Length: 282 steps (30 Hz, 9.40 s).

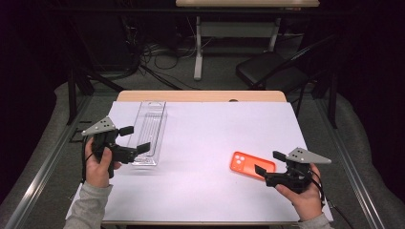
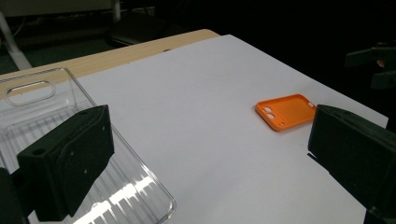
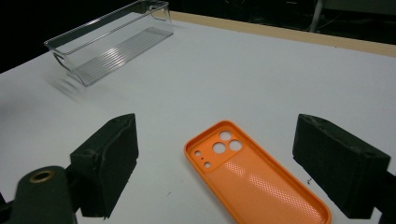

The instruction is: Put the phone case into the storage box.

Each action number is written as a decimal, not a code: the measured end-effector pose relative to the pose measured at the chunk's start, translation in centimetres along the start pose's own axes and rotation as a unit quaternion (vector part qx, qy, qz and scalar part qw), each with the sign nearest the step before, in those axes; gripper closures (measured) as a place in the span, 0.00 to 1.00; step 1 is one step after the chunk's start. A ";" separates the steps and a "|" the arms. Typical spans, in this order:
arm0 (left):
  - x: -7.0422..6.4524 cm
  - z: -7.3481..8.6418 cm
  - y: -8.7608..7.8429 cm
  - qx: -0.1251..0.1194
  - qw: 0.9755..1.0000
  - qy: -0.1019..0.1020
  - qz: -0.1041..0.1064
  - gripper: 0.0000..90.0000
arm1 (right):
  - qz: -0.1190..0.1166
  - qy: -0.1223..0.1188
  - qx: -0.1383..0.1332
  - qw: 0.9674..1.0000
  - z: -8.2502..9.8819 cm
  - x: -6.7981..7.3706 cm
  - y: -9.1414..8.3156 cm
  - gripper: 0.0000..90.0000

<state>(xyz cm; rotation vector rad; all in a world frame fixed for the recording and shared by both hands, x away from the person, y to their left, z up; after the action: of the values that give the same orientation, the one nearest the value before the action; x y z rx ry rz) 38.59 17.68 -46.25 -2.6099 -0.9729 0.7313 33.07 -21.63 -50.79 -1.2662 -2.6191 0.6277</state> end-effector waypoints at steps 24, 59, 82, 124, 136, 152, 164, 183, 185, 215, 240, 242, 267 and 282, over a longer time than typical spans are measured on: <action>1.6 -3.2 2.2 0.007 0.999 -0.025 -0.032 0.01 | 0.033 -0.019 0.064 0.997 -1.4 -3.5 1.6 0.13; 0.6 -2.7 1.5 0.010 1.000 -0.004 -0.028 0.08 | -0.021 -0.123 0.231 0.965 -1.2 -4.9 5.5 0.44; 0.8 -2.5 1.5 0.013 0.999 -0.003 -0.032 0.10 | -0.031 -0.195 0.305 0.932 0.0 -5.9 7.3 0.57; 1.2 -2.2 1.5 0.015 0.999 -0.009 -0.037 0.11 | -0.059 -0.254 0.395 0.881 3.7 -5.8 10.0 0.78; 1.3 -2.1 1.7 0.018 0.999 -0.008 -0.037 0.12 | -0.070 -0.264 0.402 0.874 5.0 -5.6 10.4 0.84; 1.4 -2.0 1.7 0.019 0.999 -0.010 -0.039 0.12 | -0.078 -0.287 0.434 0.850 6.0 -5.6 10.5 0.91; 1.4 -2.0 1.8 0.019 0.999 -0.011 -0.039 0.12 | -0.078 -0.301 0.441 0.842 6.4 -5.5 10.6 0.95; 1.4 -1.9 1.8 0.019 0.999 -0.011 -0.039 0.12 | -0.079 -0.304 0.447 0.838 6.5 -5.6 10.7 0.98; 1.4 -1.9 1.8 0.020 0.999 -0.011 -0.039 0.12 | -0.080 -0.308 0.445 0.837 6.5 -5.6 10.7 0.99; 1.5 -1.8 1.9 0.022 0.999 -0.011 -0.040 0.12 | -0.090 -0.295 0.453 0.837 6.4 -5.8 10.2 1.00; 1.5 -1.8 1.9 0.022 0.999 -0.012 -0.041 0.12 | -0.098 -0.256 0.423 0.864 5.4 -5.5 9.8 1.00; 1.5 -1.8 1.9 0.021 0.999 -0.012 -0.040 0.12 | -0.096 -0.252 0.424 0.865 5.2 -5.5 9.6 1.00; 1.5 -1.7 2.0 0.022 0.999 -0.014 -0.041 0.13 | -0.078 -0.200 0.340 0.916 1.8 -4.6 9.6 1.00; 1.4 -1.7 2.1 0.021 0.999 -0.014 -0.041 0.14 | -0.044 -0.166 0.305 0.937 0.7 -3.3 9.0 1.00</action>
<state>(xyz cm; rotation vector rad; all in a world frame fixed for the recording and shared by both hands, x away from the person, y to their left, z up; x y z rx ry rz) 41.58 16.97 -46.20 -2.5142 -1.0549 0.7598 41.29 -19.45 -55.28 -0.8970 -2.3759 1.5969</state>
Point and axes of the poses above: each handheld gripper's, and its own axes: y roughly forward along the jaws, z roughly out of its underside, x roughly to its left, the point moved 9 cm from there along y, roughly forward along the jaws, and after that the axes turned 10 degrees about -y, right-handed, at the moved point
